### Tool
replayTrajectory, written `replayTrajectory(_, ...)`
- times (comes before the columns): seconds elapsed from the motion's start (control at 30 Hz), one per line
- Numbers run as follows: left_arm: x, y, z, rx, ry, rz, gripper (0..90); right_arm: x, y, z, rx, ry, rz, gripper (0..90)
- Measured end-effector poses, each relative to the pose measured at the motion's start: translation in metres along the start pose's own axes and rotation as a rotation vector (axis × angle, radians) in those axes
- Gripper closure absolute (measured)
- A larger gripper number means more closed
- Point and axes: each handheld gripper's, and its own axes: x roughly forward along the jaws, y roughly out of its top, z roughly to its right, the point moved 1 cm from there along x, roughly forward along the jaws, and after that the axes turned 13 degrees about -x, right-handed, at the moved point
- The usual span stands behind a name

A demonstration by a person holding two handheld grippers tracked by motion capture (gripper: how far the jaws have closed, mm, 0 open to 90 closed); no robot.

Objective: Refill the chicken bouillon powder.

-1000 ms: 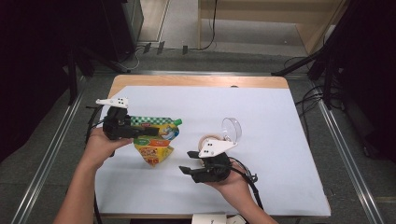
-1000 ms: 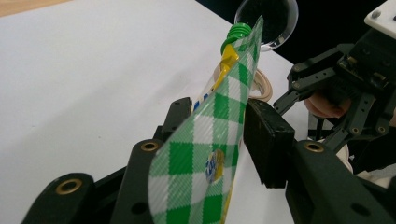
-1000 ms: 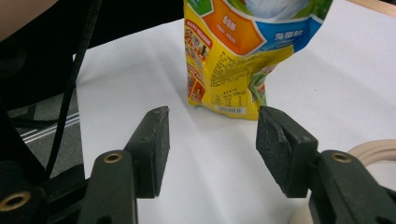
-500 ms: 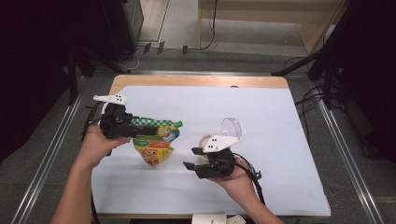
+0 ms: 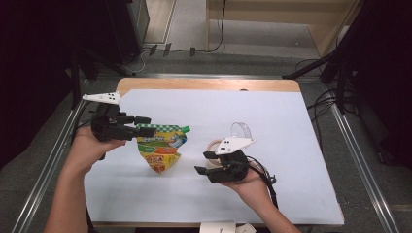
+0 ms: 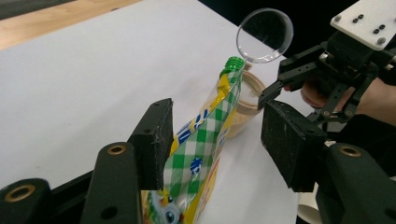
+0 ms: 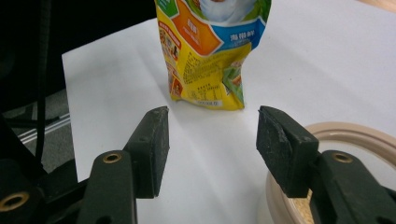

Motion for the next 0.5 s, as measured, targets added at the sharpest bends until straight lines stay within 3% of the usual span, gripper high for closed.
replayTrajectory(0.27,-0.016,-0.001,-0.003,-0.01,0.025,0.036,43.3,-0.003,0.0,0.002,0.004,0.004,0.002,45.2)
replayTrajectory(0.5,-0.032,-0.004,-0.015,-0.049,0.092,0.066,43.1,-0.006,0.001,0.003,0.007,0.002,0.001,45.3)
